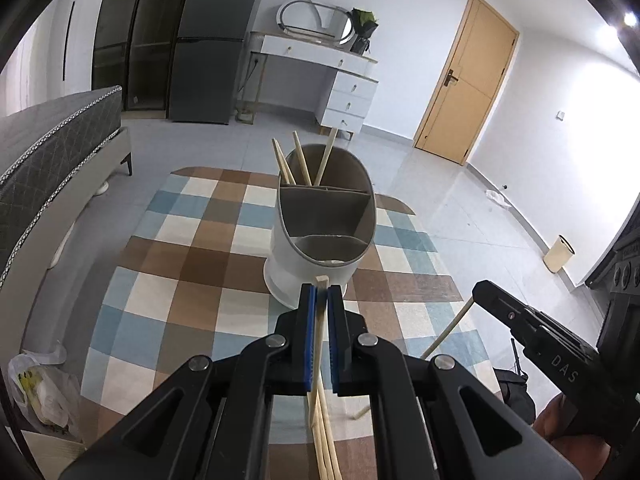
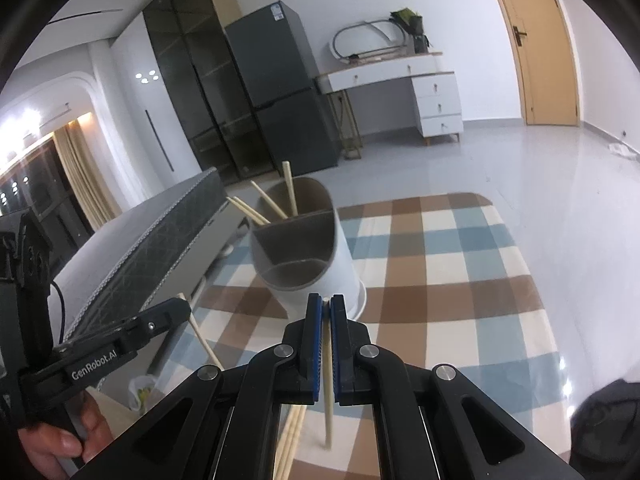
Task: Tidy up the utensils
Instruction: 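Lift both held chopsticks and carry them above the utensil holder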
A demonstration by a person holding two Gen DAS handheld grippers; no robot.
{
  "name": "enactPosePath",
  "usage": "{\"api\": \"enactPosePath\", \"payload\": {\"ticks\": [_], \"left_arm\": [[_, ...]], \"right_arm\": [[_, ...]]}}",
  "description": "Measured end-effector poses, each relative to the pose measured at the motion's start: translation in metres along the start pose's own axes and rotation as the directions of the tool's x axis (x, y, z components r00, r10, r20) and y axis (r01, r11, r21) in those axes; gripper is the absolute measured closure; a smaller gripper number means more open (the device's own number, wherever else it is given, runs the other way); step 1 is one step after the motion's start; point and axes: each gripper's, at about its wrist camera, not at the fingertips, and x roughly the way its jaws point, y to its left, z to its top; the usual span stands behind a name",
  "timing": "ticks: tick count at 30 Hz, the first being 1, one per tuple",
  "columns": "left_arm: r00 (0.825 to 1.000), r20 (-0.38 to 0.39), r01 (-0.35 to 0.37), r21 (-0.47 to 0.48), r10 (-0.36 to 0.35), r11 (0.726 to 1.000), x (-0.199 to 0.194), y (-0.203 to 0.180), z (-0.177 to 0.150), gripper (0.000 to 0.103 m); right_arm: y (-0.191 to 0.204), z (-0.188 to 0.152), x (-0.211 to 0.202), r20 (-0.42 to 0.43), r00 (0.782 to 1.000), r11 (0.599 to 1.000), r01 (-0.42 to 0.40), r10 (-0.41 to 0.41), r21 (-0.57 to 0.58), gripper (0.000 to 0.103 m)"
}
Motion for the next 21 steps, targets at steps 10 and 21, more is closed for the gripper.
{"api": "enactPosePath", "payload": {"ticks": [10, 21], "left_arm": [[1.000, -0.015, -0.011, 0.051, 0.011, 0.999, -0.014, -0.003, -0.001, 0.102], [0.999, -0.026, -0.025, 0.111, 0.028, 0.993, -0.022, -0.011, 0.008, 0.102]], "right_arm": [[0.011, -0.010, -0.017, 0.040, 0.999, 1.000, 0.018, -0.017, -0.022, 0.100], [0.014, -0.010, -0.025, 0.068, 0.998, 0.999, 0.017, -0.014, -0.033, 0.100]]}}
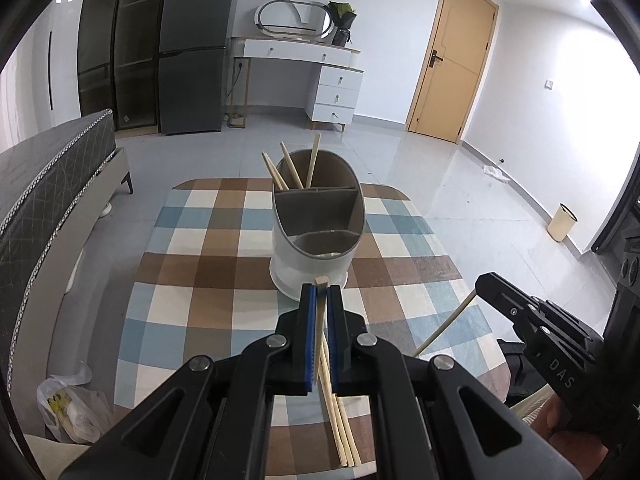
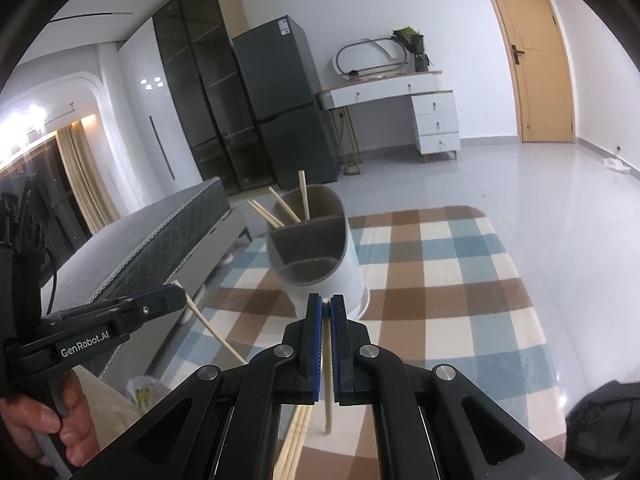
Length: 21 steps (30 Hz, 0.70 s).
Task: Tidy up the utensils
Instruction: 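Lift both held chopsticks and carry them above the utensil holder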
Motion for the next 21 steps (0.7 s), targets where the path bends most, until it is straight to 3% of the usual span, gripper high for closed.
{"api": "enactPosePath", "payload": {"ticks": [10, 21], "left_arm": [[0.999, 0.028, 0.045, 0.003, -0.045, 0.999, -0.016, -0.006, 0.039, 0.102], [0.990, 0.089, 0.117, -0.038, -0.113, 0.992, -0.007, -0.009, 0.126, 0.102]], "right_arm": [[0.005, 0.035, -0.015, 0.078, 0.997, 1.000, -0.016, 0.018, -0.026, 0.100], [0.015, 0.127, -0.007, 0.147, 0.988, 0.990, -0.030, 0.051, -0.138, 0.100]]}}
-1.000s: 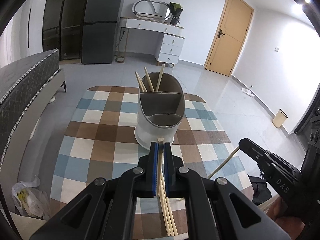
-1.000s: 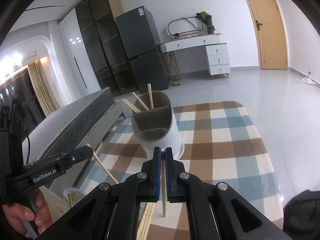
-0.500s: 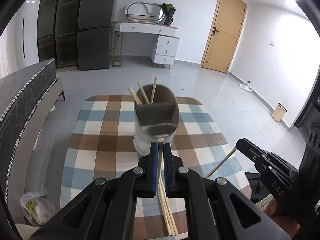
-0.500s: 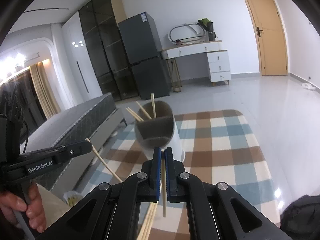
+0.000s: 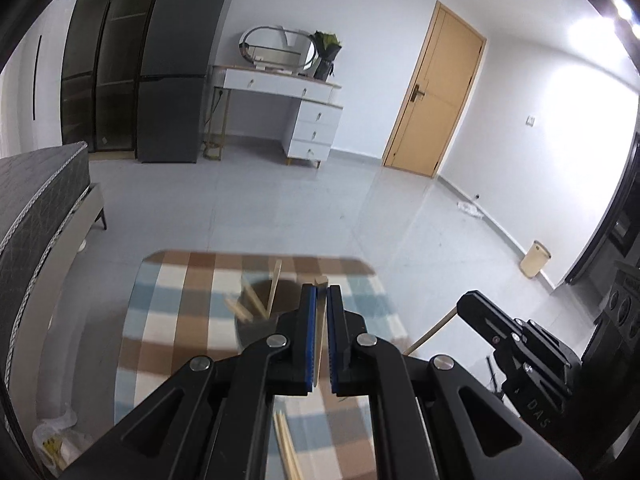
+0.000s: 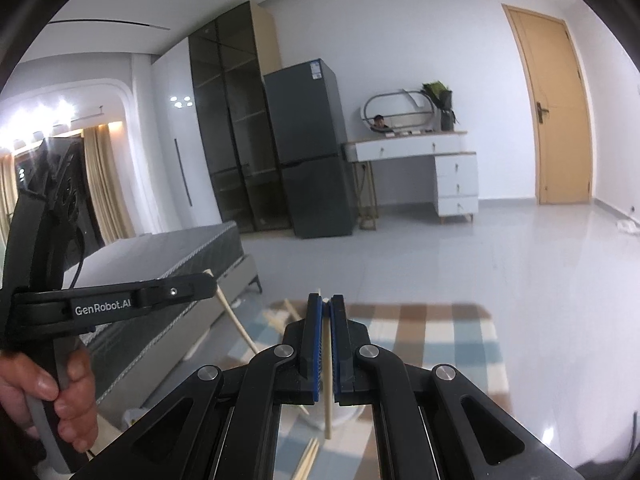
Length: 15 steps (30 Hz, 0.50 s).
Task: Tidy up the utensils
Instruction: 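Lift both held chopsticks and carry them above the utensil holder, then open the left gripper over the holder while the right gripper opens too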
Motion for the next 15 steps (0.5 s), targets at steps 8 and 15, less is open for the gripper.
{"api": "enactPosePath", "payload": {"ticks": [8, 15], "left_arm": [[0.998, 0.062, 0.005, -0.025, -0.003, 1.000, 0.027, 0.021, 0.048, 0.102], [0.999, 0.053, -0.013, -0.037, 0.015, 0.999, 0.054, 0.049, 0.052, 0.102]], "right_arm": [[0.006, 0.059, 0.052, 0.020, 1.000, 0.996, -0.021, 0.023, -0.086, 0.100], [0.012, 0.071, 0.106, 0.000, 0.999, 0.991, -0.041, 0.041, -0.130, 0.100]]}}
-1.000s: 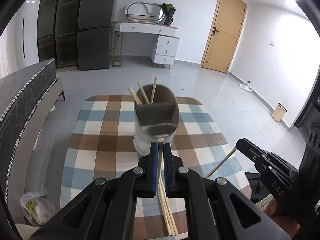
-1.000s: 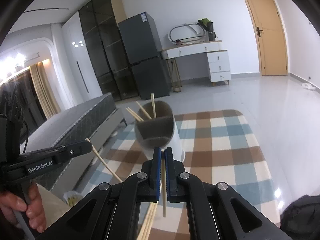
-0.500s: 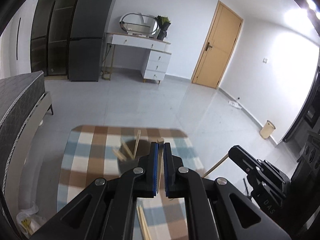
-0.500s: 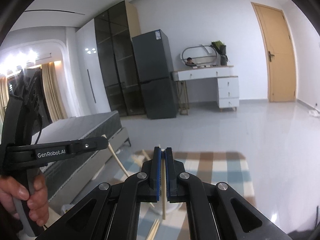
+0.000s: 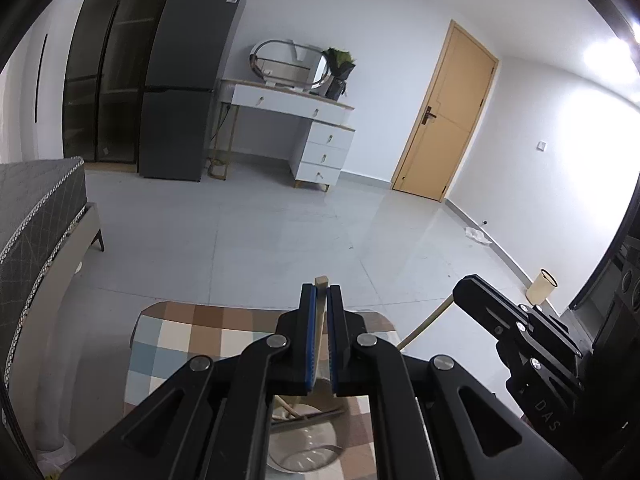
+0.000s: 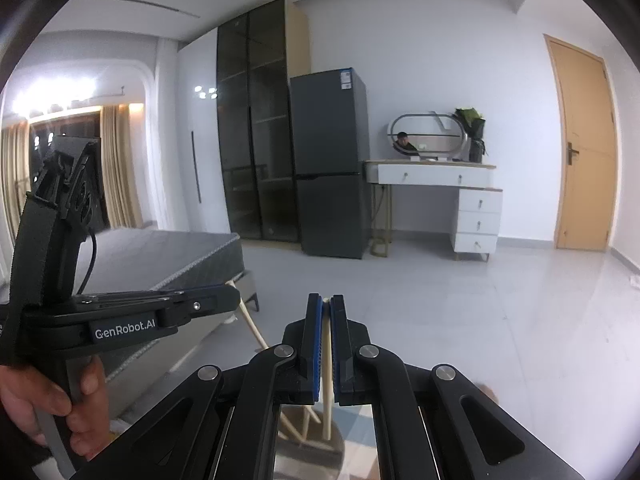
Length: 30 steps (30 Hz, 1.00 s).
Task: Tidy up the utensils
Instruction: 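Open the left gripper over the holder while the right gripper opens too, then raise both open grippers away from the holder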
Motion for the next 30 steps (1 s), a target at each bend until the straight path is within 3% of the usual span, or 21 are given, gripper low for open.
{"api": "enactPosePath", "payload": {"ticks": [9, 18, 23, 26, 28, 30], "left_arm": [[0.999, -0.048, -0.015, -0.033, 0.013, 0.999, 0.019, 0.023, -0.009, 0.102], [0.996, -0.090, -0.013, -0.031, 0.010, 0.999, 0.024, 0.021, -0.017, 0.102], [0.980, -0.192, 0.035, -0.040, -0.042, 0.999, 0.035, 0.022, -0.021, 0.102], [0.970, -0.241, 0.029, -0.064, -0.044, 0.998, 0.038, 0.024, -0.025, 0.102], [0.965, -0.259, 0.013, -0.069, -0.030, 0.998, 0.037, 0.023, -0.029, 0.094], [0.964, -0.265, -0.017, -0.055, 0.002, 0.998, 0.032, 0.021, -0.030, 0.081]], "right_arm": [[0.005, -0.027, 0.044, -0.080, 0.997, 0.999, -0.022, 0.020, -0.024, 0.100], [0.008, -0.049, 0.055, -0.141, 0.990, 0.998, -0.037, 0.031, -0.041, 0.100], [0.007, -0.055, 0.060, -0.174, 0.984, 0.999, -0.050, 0.046, -0.021, 0.100], [0.003, -0.064, 0.062, -0.205, 0.977, 0.998, -0.062, 0.063, 0.015, 0.096], [-0.002, -0.070, 0.062, -0.221, 0.972, 0.997, -0.066, 0.074, 0.041, 0.095], [-0.006, -0.078, 0.057, -0.238, 0.968, 0.996, -0.058, 0.074, 0.072, 0.081]]}}
